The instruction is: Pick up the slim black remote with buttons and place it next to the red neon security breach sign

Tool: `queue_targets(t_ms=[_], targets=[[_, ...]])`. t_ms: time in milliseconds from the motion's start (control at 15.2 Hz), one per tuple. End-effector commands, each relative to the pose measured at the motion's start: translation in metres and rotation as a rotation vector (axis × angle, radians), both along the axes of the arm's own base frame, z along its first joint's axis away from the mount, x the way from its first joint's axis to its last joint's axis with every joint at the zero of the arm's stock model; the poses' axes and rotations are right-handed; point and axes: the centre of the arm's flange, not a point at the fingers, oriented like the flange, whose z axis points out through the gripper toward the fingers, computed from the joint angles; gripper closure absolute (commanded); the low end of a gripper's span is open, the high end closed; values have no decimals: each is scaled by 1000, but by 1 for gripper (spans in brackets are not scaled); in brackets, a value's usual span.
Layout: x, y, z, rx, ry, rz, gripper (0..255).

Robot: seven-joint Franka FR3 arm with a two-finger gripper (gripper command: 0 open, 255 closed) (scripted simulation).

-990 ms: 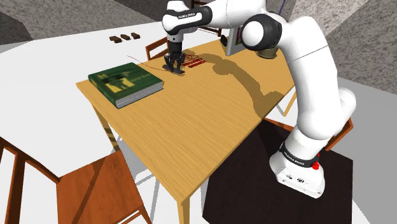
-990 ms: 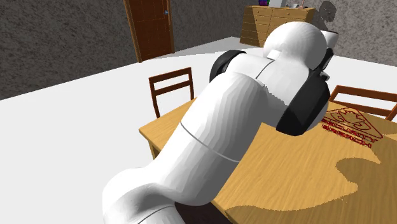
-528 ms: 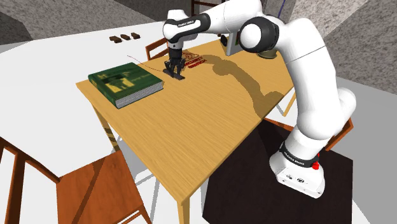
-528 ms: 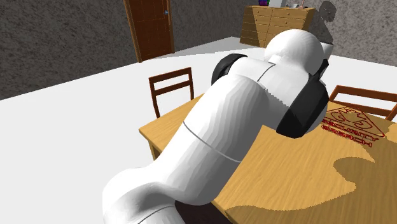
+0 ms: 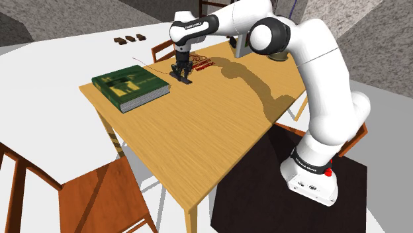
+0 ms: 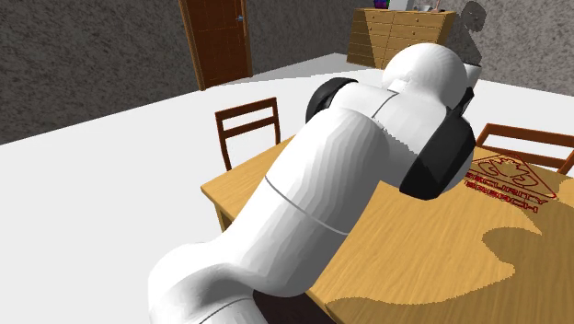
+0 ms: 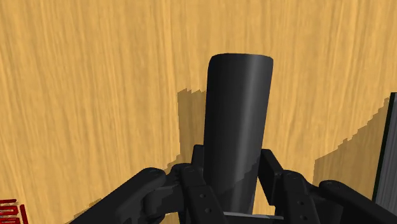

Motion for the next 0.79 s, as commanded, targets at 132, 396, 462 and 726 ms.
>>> queue_targets(t_ms=[132, 396, 462, 726], targets=[[0, 0, -1, 0, 1, 0, 0], [0, -1, 12, 0, 1, 0, 0], [0, -2, 26, 0, 1, 0, 0], [0, -4, 49, 0, 1, 0, 0]])
